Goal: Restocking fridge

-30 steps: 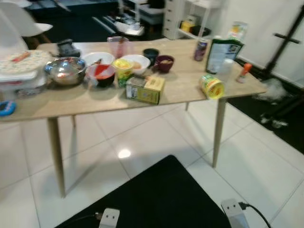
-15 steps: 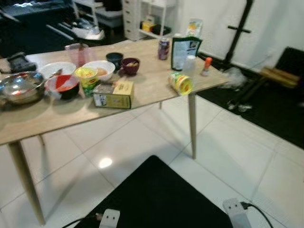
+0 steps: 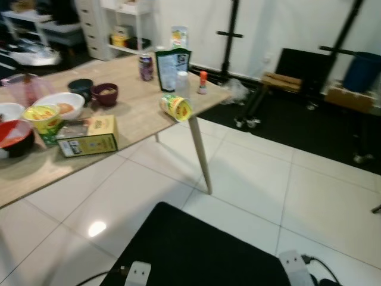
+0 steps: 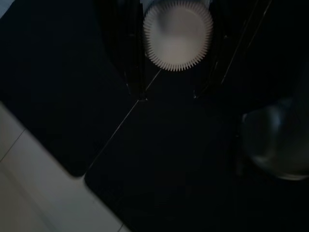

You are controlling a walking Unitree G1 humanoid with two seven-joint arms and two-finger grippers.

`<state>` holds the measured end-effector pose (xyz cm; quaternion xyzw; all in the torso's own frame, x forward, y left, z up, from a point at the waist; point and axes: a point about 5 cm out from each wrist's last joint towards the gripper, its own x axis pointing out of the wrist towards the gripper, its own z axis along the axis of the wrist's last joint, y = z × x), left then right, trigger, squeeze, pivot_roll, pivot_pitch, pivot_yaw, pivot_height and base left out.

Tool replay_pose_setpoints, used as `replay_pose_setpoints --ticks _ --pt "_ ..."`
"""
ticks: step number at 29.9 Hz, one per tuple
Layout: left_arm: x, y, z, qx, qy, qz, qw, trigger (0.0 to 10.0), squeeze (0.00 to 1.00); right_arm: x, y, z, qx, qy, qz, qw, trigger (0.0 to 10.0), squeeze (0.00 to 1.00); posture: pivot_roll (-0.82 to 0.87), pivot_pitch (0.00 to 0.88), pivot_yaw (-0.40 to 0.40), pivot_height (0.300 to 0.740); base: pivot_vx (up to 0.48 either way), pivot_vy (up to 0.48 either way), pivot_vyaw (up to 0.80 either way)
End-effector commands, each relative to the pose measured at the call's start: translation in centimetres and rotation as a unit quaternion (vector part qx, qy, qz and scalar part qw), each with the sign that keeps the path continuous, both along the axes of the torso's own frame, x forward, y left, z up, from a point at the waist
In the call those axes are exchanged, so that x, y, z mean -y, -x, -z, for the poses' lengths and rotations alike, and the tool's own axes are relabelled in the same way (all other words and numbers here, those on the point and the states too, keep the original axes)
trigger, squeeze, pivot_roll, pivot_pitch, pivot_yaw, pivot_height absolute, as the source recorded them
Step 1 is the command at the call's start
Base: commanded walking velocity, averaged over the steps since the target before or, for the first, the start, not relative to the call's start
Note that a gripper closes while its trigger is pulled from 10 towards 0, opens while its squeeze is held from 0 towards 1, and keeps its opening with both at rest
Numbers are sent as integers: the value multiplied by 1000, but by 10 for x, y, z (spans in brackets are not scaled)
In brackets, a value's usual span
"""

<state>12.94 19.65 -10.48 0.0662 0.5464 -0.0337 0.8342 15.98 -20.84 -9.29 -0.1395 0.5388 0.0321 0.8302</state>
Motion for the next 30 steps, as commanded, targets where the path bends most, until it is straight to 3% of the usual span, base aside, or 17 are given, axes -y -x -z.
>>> replay_pose_setpoints --ticks 1,30 --pt "1 -2 0 2 -2 12 1000 10000 0 4 -2 -2 3 5 5 1000 10000 0 -31 0 -24 740 0 0 -775" --pt "7 -5 -1 3 -6 48 999 10000 0 4 -5 -3 4 2 -10 1000 10000 0 -30 0 -34 740 0 0 -775"
